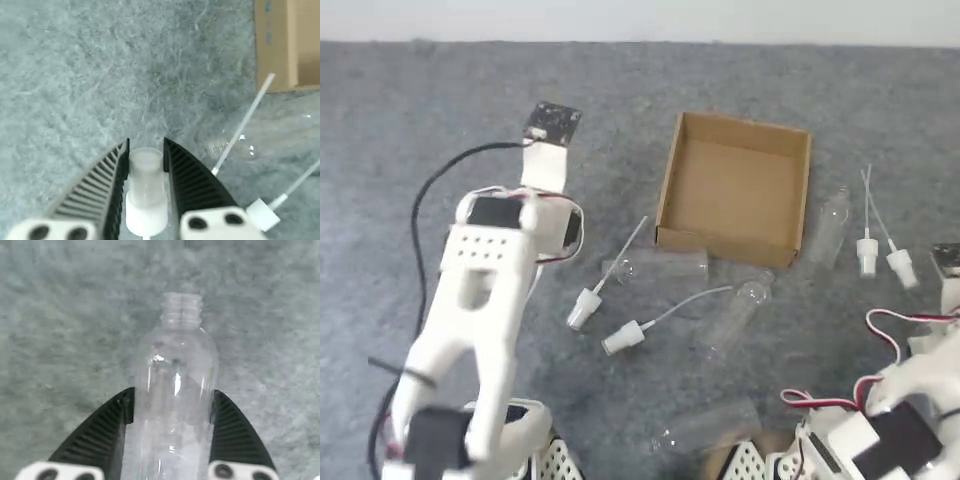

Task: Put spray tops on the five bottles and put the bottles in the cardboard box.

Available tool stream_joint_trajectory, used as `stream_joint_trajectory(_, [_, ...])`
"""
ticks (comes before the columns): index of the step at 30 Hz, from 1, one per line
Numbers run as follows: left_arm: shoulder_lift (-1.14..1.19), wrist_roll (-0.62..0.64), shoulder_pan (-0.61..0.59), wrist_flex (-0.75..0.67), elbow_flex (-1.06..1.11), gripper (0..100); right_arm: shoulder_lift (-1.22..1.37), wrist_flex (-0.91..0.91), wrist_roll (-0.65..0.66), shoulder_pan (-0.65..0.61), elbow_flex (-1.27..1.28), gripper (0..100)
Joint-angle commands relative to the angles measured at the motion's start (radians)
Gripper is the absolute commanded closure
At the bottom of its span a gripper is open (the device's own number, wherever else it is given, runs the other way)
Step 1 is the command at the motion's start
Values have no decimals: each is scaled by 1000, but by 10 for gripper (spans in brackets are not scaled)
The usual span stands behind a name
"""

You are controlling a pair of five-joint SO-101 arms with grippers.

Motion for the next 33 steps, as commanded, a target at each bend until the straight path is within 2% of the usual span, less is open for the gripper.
stream_joint_trajectory(1, [-181, 14, -5, 15, 61, 987, -21, 102, -38, -68, -95, 786])
stream_joint_trajectory(6, [-272, -3, -8, 2, 154, 987, -16, 189, -38, -156, -160, 682])
stream_joint_trajectory(13, [-345, -6, -8, -115, 332, 987, -7, 274, -123, -242, -293, 679])
stream_joint_trajectory(25, [-437, -8, -9, -97, 374, 987, 94, 266, -11, -182, -328, 680])
stream_joint_trajectory(33, [-431, -8, -8, -100, 374, 987, 240, 193, -5, -111, -374, 680])
